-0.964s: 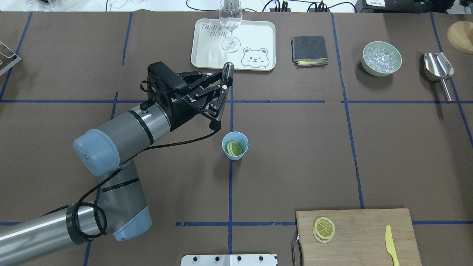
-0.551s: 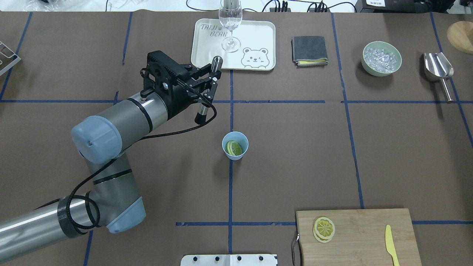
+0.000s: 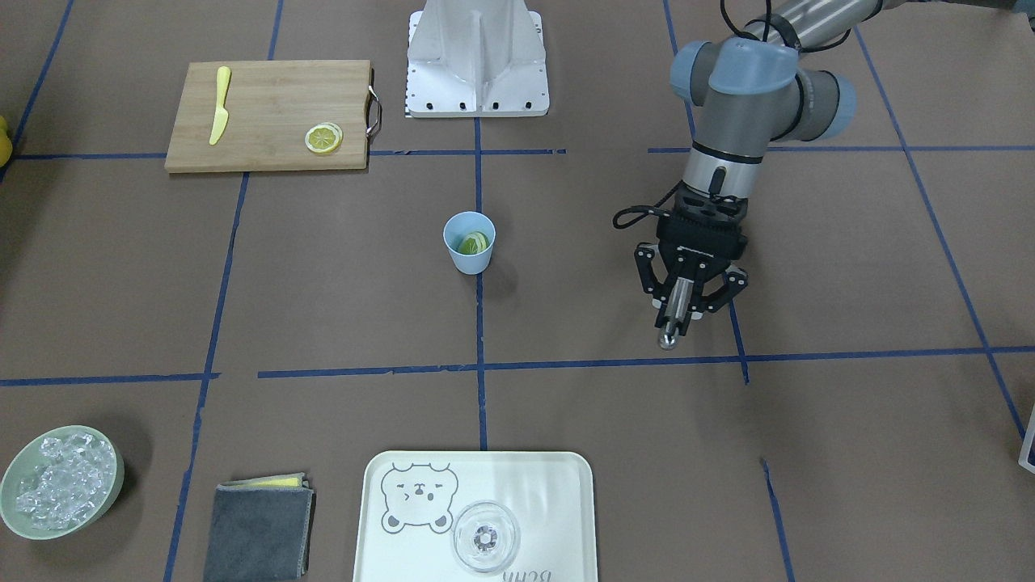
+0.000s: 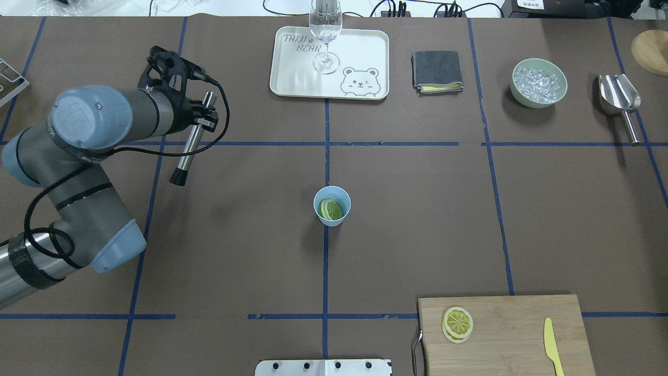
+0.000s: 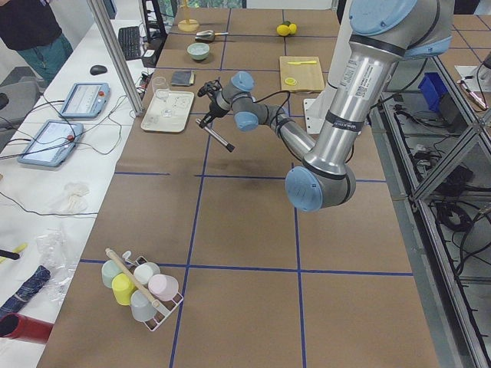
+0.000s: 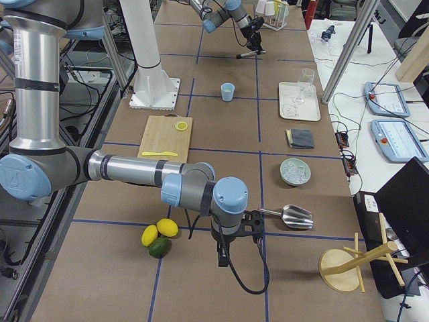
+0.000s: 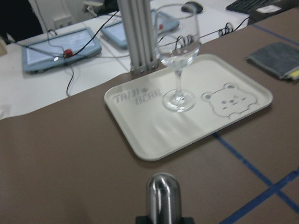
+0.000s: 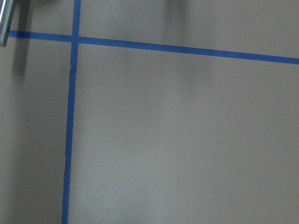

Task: Squeeze lemon into cup
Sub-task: 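Raise the muddler out of the cup and carry it back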

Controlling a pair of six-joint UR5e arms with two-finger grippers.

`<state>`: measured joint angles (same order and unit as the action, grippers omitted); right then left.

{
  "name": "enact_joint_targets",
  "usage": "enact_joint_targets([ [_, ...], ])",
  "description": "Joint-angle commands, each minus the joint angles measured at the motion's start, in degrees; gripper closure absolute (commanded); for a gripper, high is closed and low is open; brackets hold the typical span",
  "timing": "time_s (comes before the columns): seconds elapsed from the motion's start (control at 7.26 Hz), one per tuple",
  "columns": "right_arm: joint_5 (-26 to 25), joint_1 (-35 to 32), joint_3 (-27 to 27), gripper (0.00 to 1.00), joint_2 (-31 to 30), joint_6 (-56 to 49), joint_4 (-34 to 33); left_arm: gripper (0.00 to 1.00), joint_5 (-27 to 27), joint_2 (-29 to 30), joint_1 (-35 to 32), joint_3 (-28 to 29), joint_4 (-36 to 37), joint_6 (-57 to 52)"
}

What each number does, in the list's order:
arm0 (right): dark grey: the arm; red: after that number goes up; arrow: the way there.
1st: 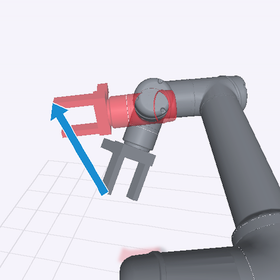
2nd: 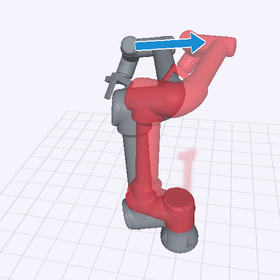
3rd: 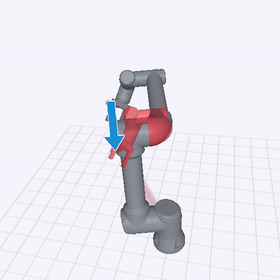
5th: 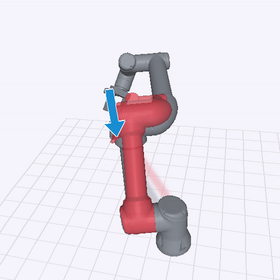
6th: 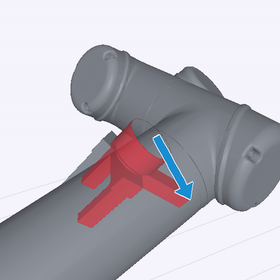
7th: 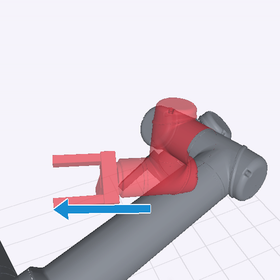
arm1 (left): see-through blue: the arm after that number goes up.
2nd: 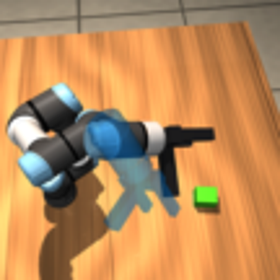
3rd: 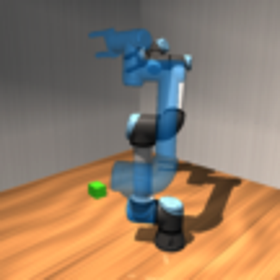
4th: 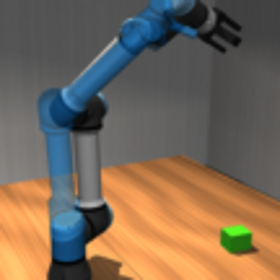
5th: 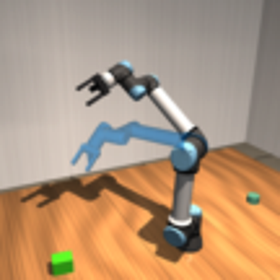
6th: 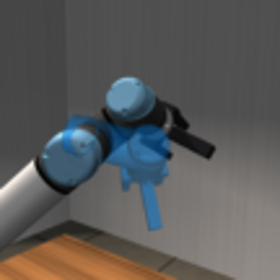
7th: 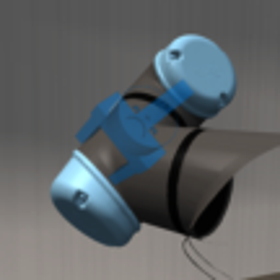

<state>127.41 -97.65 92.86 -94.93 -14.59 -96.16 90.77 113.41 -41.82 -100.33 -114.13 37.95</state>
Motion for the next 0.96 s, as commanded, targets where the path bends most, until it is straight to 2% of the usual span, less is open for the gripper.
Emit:
enact_joint_targets([
  [0.0,0.0,0.0,-0.1,0.0,0.2,-0.1,0.0,1.0,3.3,-3.6,-3.2,-0.9,10.7,1.9],
  [0.28,0.0,0.0,0.0,0.0,0.2,0.1,0.0,1.0,8.5,-9.3,-4.1,-0.7,10.8,2.2],
  [0.55,0.0,0.0,-0.2,0.0,0.0,0.0,0.0,1.0,8.7,-14.1,-4.7,-0.3,11.0,3.4],
  [0.69,0.0,0.0,-0.1,0.0,-0.1,0.0,0.0,1.0,8.8,-13.6,-4.7,-0.3,14.9,6.7],
  [0.83,0.0,0.0,-0.1,0.0,0.0,-0.1,0.0,1.0,12.5,-13.6,-5.1,-1.0,16.7,6.8],
])
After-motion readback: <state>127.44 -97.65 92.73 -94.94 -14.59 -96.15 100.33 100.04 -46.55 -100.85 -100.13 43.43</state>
